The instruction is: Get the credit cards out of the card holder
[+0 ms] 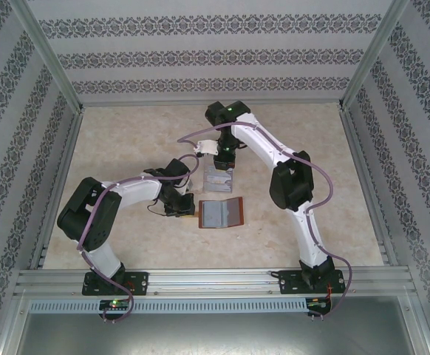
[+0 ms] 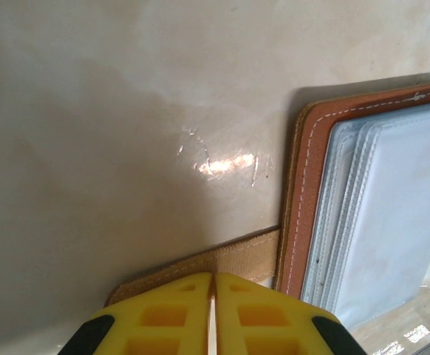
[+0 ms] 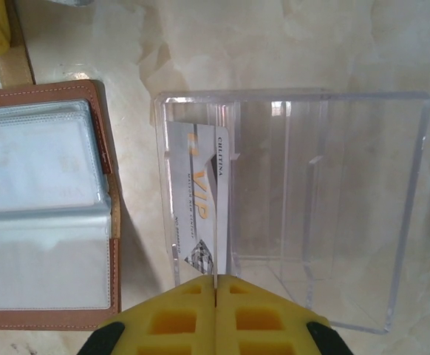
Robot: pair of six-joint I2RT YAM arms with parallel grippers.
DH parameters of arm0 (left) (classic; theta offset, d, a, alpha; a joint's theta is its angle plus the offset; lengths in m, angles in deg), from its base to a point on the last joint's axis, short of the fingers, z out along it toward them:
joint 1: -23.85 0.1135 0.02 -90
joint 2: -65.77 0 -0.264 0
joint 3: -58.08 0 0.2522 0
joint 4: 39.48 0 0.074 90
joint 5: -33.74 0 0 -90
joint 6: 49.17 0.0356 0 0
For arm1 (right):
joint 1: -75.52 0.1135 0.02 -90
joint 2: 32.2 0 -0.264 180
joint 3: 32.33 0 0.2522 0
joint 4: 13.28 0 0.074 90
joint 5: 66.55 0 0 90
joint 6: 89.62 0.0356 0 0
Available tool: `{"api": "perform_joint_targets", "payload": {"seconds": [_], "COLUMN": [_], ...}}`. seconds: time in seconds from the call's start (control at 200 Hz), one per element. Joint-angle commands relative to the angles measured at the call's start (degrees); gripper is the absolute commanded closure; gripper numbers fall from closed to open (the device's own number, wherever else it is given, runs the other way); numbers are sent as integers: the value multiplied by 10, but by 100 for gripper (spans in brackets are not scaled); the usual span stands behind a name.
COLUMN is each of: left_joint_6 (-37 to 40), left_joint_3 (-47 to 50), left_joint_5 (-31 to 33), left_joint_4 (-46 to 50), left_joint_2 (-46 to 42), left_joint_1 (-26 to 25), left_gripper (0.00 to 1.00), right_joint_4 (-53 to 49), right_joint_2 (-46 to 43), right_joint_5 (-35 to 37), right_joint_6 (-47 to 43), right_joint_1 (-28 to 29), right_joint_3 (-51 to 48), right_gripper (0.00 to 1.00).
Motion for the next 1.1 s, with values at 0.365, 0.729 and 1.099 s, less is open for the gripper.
{"api": "perform_joint_targets", "payload": {"seconds": [0.365,0.729,1.099], "left_joint_6": [3,7,4], "left_joint_3": [7,5,6], "left_joint_5": [4,1,-1], "left_joint_4": [16,20,20], "left_joint_2": [-5,0,0], "left_joint_1": [15,16,16], "left_gripper": [90,90,90], "right_joint_4": [-44,-43,-43], "right_joint_2": [40,50,55], "right_joint_5": [-25,-45,-55], "right_joint_6": [-16,-16,-15], "right_joint_1": [0,1,1], "right_joint_3": [29,13,-4], "right_gripper": [100,100,100]}}
